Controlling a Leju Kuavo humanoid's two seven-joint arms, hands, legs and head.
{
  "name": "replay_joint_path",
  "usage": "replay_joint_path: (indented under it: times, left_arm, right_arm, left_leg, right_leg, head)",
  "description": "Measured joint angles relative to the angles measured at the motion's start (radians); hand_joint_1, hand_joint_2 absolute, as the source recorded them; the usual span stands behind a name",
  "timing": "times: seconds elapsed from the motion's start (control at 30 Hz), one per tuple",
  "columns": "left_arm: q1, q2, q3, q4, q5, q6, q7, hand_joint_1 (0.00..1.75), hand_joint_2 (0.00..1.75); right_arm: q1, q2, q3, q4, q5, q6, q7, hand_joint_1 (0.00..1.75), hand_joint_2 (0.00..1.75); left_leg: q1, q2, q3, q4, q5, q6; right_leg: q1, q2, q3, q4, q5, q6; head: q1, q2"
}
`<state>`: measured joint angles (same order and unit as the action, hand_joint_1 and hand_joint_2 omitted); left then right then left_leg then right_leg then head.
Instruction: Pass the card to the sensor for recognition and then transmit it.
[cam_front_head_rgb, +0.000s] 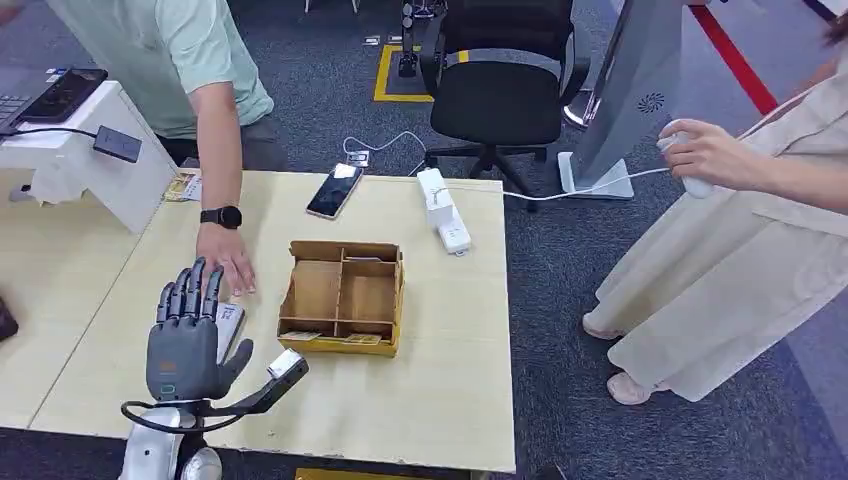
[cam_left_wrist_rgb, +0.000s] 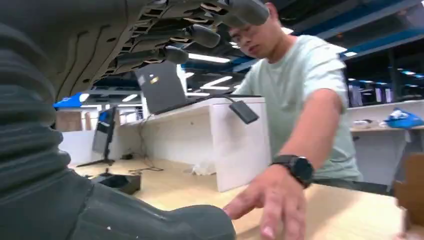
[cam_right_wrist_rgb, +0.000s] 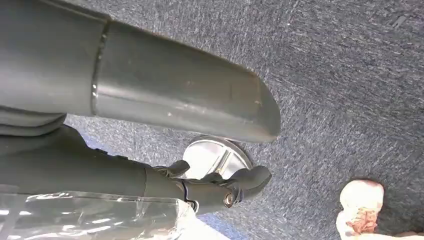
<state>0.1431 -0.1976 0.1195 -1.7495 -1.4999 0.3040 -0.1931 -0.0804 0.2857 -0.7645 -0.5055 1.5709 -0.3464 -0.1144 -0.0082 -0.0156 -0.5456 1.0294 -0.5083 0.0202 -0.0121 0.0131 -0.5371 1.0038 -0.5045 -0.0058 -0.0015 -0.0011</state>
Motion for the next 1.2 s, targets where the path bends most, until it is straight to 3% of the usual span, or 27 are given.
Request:
replay_joint_path:
  times: [0.67, 1.2]
  left_arm:
    - [0.002, 0.157, -0.179, 0.127, -0.007, -0.05, 0.031, 0.0, 1.75]
    - [-0.015, 0.309, -0.251, 0.154, 0.017, -0.132, 0.025, 0.0, 1.75]
  right_arm:
    - [-0.007, 0.0, -0.001, 0.018, 0.0, -0.01, 0.001, 0.0, 0.0]
    - [-0.023, -0.006, 0.027, 0.044, 0.0, -0.01, 0.009, 0.0, 0.0]
  left_leg:
    - [0.0, 0.0, 0.0, 0.0, 0.0, 0.0]
    - [0.0, 0.0, 0.0, 0.0, 0.0, 0.0]
  right_leg:
    - [0.0, 0.0, 0.0, 0.0, 0.0, 0.0]
    - [0.0, 0.0, 0.0, 0.0, 0.0, 0.0]
  head:
    - [0.0, 0.0]
    - [0.0, 0.0]
